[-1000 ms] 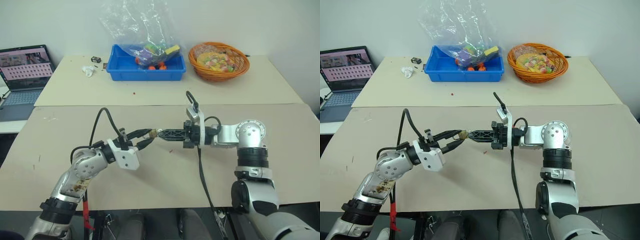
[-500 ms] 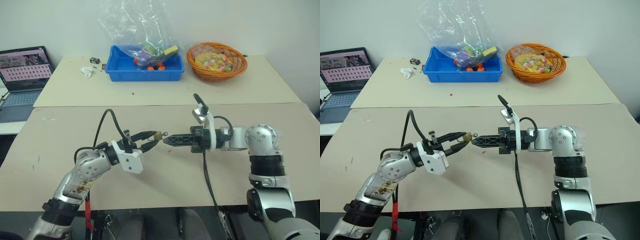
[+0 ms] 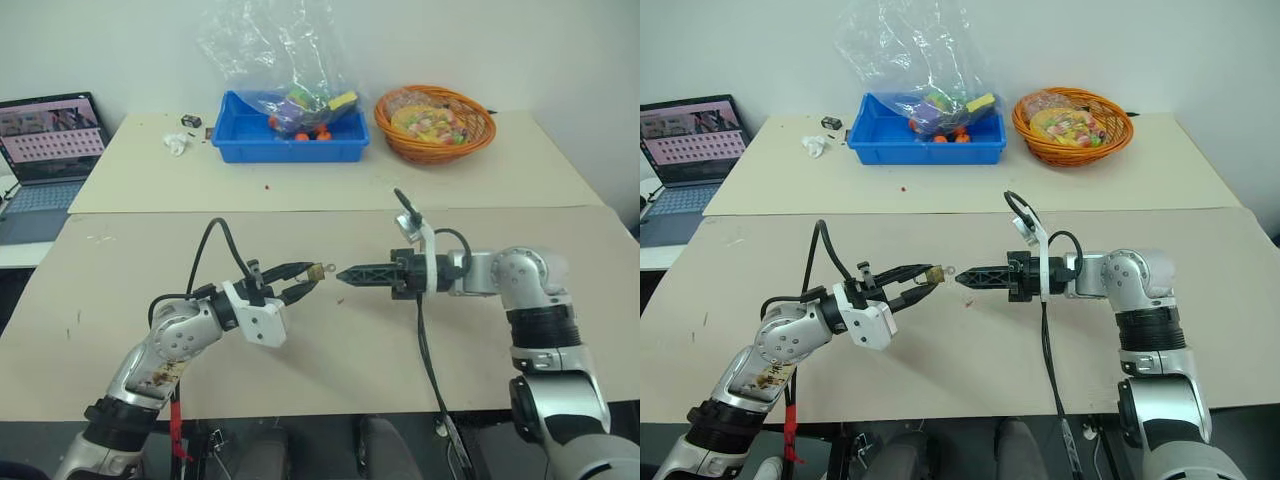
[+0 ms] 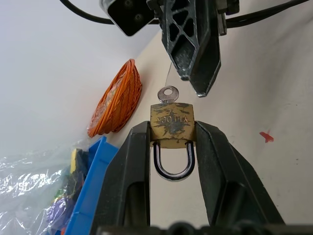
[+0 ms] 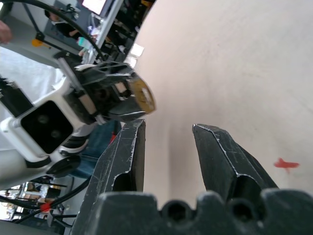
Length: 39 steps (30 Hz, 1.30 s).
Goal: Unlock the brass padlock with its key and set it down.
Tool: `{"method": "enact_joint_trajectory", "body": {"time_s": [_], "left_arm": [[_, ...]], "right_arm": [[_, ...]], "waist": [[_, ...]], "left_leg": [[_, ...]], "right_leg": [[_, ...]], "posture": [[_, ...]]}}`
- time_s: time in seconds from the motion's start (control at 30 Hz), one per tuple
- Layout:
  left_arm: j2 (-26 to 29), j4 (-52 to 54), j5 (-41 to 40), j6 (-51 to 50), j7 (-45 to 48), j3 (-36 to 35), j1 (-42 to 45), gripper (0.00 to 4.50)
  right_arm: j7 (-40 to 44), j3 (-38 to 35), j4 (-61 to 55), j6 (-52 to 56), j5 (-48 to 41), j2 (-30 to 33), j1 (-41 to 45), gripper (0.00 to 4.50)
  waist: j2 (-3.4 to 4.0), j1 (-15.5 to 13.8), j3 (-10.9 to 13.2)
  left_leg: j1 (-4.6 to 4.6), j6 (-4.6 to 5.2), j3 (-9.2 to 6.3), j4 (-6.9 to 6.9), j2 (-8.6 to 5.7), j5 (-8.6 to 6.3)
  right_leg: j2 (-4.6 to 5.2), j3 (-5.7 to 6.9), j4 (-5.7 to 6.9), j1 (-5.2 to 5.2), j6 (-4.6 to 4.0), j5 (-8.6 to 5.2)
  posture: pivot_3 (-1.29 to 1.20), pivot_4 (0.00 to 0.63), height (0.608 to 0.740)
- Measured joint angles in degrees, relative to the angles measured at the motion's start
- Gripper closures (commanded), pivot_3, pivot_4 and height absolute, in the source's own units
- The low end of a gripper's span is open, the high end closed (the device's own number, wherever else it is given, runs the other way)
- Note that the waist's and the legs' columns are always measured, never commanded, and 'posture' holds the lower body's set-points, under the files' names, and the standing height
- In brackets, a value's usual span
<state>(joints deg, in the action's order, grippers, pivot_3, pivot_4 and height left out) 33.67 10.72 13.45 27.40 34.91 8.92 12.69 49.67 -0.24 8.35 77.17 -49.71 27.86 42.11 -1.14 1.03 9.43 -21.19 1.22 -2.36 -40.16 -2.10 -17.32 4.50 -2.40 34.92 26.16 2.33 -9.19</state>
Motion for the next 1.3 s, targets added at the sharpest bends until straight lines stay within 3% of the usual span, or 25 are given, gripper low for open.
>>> {"method": "enact_joint_trajectory", "body": {"time_s": [0.3, 1.3], "left_arm": [[0.2, 0.2, 0.0, 0.0, 0.1, 0.0, 0.0, 3.69], [0.3, 0.8, -0.1, -0.2, 0.1, 0.0, -0.4, 3.69]], "right_arm": [[-0.3, -0.8, 1.3, 0.2, -0.1, -3.8, 4.6, 2.49], [-0.1, -0.7, 1.2, 1.0, 0.0, -2.8, 3.6, 2.49]], "waist": [[0.00, -0.1, 0.0], [0.00, -0.1, 0.0]], "left_leg": [[-0.02, 0.00, -0.02, 0.00, -0.01, 0.00], [-0.01, 0.00, -0.02, 0.00, 0.00, 0.00]], "right_leg": [[0.02, 0.01, 0.03, 0.01, -0.01, 0.01], [0.02, 0.02, 0.03, 0.01, -0.01, 0.01]], "posture": [[0.00, 0.150, 0.735], [0.00, 0.150, 0.735]]}}
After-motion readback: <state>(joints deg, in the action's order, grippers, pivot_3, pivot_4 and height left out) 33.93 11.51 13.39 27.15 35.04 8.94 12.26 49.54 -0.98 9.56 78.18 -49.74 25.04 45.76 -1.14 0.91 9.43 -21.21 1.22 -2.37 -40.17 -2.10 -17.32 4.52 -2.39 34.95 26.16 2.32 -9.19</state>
